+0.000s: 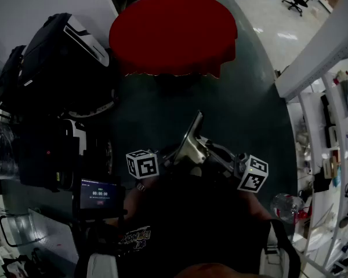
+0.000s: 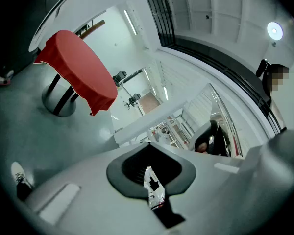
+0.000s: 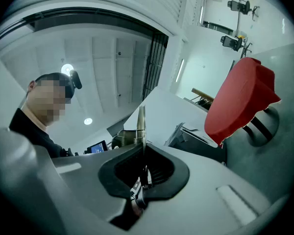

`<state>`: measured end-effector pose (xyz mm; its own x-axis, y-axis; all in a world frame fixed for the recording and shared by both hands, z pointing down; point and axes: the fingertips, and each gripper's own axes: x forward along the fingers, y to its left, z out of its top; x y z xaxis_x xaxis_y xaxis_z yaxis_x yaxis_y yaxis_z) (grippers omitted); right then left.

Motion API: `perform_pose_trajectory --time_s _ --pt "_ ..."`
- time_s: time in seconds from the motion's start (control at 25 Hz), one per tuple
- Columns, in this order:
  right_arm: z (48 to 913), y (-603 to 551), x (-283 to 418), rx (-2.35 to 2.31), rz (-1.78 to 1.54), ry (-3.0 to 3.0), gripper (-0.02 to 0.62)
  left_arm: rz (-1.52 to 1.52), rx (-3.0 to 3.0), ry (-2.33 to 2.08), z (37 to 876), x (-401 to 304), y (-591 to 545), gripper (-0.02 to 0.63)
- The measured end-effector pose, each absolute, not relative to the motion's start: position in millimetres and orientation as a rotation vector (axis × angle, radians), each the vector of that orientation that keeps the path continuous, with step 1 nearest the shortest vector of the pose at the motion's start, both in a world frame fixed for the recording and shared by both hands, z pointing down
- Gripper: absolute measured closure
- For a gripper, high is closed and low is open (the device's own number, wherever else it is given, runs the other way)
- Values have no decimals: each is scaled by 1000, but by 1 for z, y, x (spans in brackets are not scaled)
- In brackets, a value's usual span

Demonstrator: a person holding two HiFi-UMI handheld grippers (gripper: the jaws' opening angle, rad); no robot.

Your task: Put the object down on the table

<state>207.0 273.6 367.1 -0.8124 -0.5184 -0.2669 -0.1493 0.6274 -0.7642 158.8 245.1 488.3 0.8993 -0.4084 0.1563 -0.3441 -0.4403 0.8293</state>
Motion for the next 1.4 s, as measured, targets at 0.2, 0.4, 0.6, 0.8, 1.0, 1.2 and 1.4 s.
perform_pose_trajectory --time_s 0.2,0.4,0.6,0.8,1.0,1.2,1.4 --pt "366 272 201 -522 -1051 2391 589 -92 2063 -551 492 152 242 589" --pt "367 272 204 -537 -1048 2390 589 -78 2073 -536 491 156 242 589" --pt "365 272 208 -542 -1046 2371 589 -77 2063 -535 491 158 240 589" --pt "362 269 213 -548 -1029 2342 589 -52 2063 -521 490 160 239 589" --pt "365 257 218 -551 -1071 2301 589 -35 2058 -514 488 162 231 589" --pt "375 227 200 -546 -1122 2266 589 -46 2025 -539 494 135 207 589" --pt "379 167 169 -570 -1148 2249 589 -51 2024 -555 500 96 152 589"
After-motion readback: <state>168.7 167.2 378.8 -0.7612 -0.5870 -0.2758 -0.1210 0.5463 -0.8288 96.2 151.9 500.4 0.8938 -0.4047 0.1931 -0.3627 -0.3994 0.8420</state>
